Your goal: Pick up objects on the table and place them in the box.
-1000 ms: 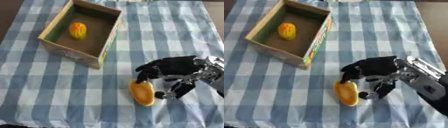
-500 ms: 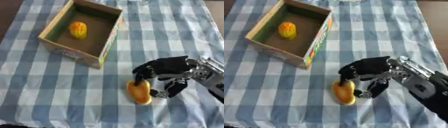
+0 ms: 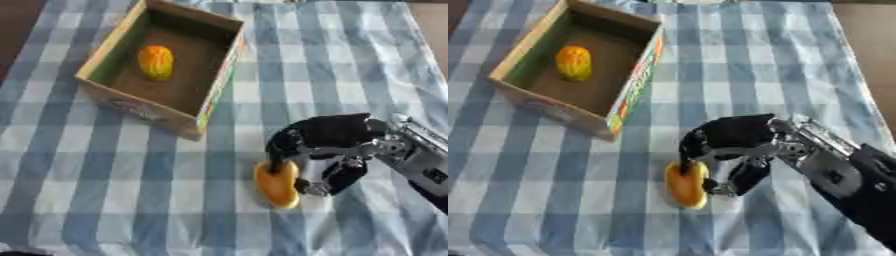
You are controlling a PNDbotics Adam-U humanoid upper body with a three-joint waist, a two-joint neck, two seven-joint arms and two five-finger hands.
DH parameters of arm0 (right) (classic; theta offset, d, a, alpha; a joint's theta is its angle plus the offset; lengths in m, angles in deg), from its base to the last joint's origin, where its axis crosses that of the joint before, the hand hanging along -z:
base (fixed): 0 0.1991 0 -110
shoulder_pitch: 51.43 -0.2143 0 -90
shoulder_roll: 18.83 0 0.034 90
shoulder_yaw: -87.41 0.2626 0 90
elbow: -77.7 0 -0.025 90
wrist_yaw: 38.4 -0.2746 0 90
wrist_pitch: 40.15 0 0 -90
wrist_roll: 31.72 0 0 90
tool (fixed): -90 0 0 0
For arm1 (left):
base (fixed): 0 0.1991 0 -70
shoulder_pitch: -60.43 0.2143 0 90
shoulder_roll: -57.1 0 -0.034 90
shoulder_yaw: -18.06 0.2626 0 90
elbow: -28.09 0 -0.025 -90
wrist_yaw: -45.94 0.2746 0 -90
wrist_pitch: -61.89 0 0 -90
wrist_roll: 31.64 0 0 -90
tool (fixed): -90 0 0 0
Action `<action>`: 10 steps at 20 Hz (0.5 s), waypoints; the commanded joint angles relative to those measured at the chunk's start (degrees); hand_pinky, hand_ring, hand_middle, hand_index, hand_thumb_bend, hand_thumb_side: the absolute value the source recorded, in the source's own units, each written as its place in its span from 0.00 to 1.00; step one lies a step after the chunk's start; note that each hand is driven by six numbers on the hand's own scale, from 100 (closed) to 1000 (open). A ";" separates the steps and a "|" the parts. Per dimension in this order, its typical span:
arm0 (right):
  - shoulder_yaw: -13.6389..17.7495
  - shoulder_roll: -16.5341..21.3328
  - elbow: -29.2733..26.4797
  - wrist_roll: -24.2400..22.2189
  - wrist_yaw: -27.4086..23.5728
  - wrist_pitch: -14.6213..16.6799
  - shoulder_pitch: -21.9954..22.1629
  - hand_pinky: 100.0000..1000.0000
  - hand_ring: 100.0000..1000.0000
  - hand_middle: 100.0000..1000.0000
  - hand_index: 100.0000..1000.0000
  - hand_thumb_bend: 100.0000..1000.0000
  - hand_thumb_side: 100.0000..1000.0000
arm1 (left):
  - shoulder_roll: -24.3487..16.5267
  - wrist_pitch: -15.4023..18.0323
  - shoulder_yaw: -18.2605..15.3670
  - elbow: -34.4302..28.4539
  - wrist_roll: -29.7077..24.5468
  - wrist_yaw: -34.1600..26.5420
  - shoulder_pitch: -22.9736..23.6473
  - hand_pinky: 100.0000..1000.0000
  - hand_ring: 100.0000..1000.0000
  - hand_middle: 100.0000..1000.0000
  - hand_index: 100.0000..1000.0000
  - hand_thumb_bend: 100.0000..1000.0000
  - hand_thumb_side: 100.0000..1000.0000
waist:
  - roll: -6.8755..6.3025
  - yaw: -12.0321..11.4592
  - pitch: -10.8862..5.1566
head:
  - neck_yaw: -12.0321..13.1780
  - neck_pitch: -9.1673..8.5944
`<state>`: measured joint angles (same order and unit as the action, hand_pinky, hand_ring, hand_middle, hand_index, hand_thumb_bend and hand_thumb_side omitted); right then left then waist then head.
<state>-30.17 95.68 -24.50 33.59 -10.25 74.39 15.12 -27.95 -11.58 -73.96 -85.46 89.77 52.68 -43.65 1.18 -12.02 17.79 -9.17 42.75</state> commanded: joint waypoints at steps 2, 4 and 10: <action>0.21 0.29 0.87 4.92 0.00 -1.35 -0.82 0.73 0.76 0.47 0.49 0.00 0.02 | -0.43 0.08 -0.56 -1.04 0.14 -0.09 -0.41 0.75 0.72 0.63 0.79 0.14 0.46 | -0.07 -0.14 -0.75 | -0.10 -0.44; 0.28 0.44 0.62 6.63 -0.70 -1.55 -0.95 0.73 0.76 0.47 0.48 0.00 0.01 | -0.46 0.02 -0.59 -1.04 0.14 -0.09 -0.41 0.75 0.72 0.63 0.79 0.14 0.46 | -0.03 -0.10 -0.78 | -0.04 -0.51; 1.74 2.41 -2.90 8.63 -3.21 -2.10 -1.26 0.73 0.75 0.47 0.47 0.00 0.01 | -0.62 -0.15 -0.72 -1.04 0.17 -0.07 -0.18 0.75 0.72 0.63 0.79 0.14 0.46 | 0.02 0.31 -1.04 | 0.12 -0.47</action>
<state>-29.50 96.04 -25.60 41.68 -12.69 72.39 14.68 -27.94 -11.67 -74.14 -85.46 89.85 52.67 -43.63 1.23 -11.69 17.82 -9.16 42.73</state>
